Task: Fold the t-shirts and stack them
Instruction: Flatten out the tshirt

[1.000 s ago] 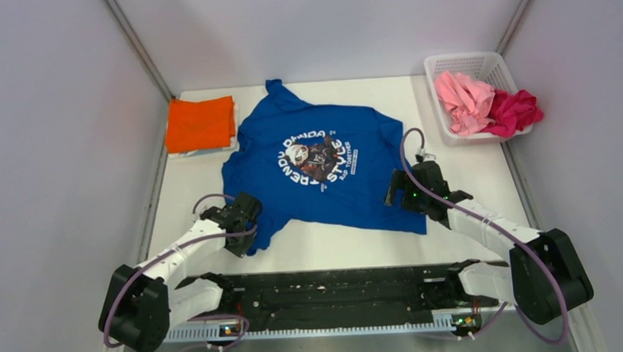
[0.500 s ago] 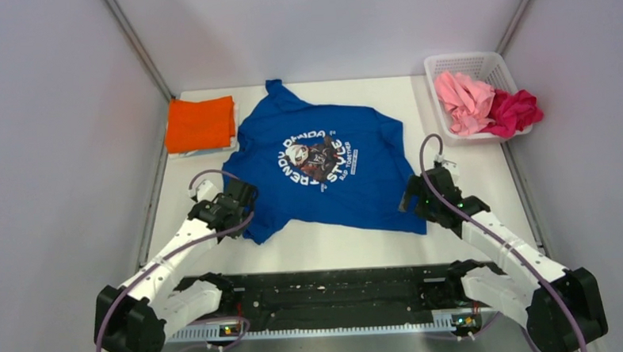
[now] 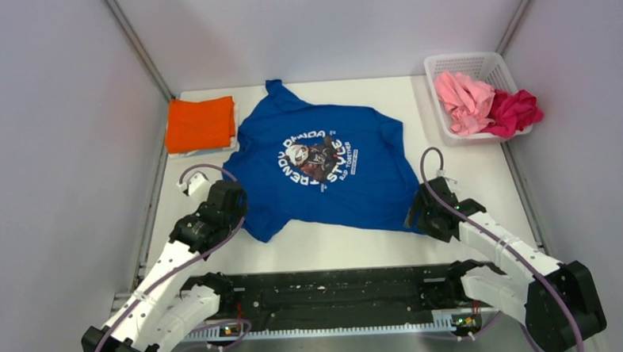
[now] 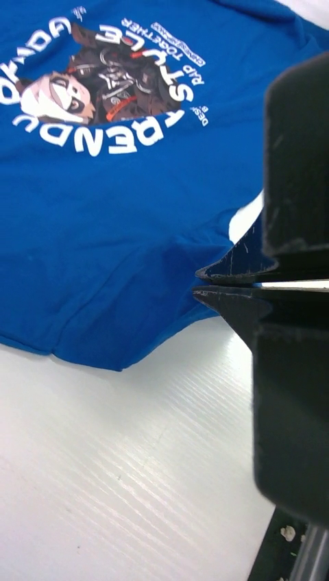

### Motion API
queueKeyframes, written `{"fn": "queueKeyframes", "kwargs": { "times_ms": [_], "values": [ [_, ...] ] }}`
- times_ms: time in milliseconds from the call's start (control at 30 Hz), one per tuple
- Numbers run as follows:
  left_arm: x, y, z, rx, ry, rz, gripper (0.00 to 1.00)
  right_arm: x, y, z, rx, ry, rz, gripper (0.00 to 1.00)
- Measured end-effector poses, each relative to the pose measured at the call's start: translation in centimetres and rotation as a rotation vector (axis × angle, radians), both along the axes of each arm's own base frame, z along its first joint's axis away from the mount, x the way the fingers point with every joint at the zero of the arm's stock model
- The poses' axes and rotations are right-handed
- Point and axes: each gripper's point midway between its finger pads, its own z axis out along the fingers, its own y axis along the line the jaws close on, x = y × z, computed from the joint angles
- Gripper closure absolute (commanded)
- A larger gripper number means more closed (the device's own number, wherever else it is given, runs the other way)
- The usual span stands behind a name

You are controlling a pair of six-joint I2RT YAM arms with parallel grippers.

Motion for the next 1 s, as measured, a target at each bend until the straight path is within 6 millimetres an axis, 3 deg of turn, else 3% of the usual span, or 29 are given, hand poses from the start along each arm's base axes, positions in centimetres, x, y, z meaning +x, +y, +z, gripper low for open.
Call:
{"fn": "queueKeyframes", "kwargs": {
  "times_ms": [267,400,467,533,867,1000],
  "values": [
    [0.7,0.0,1.6,-0.005,-0.080,-0.012,1.00,-0.1,0.1,-1.1,-0.015,0.031,-0.007,0.41],
    [0.9,0.0,1.8,-0.002,-0.097,-0.015,1.00,0.7,0.4,-1.2,-0.024,0.017,-0.003,0.61],
    [1.0,0.1,2.0,0.003,-0.103,-0.015,1.00,1.3,0.7,-1.2,-0.026,0.005,0.002,0.85],
    [1.0,0.3,2.2,0.010,-0.114,-0.010,1.00,1.7,1.1,-1.2,-0.021,-0.002,0.006,0.97],
    [1.4,0.8,3.5,0.012,-0.180,0.015,1.00,3.0,1.1,-0.7,-0.051,-0.042,0.004,1.00],
    [1.9,1.0,4.8,0.017,-0.232,0.018,1.00,5.3,1.0,2.8,-0.070,-0.167,0.004,1.00]
  ]
}}
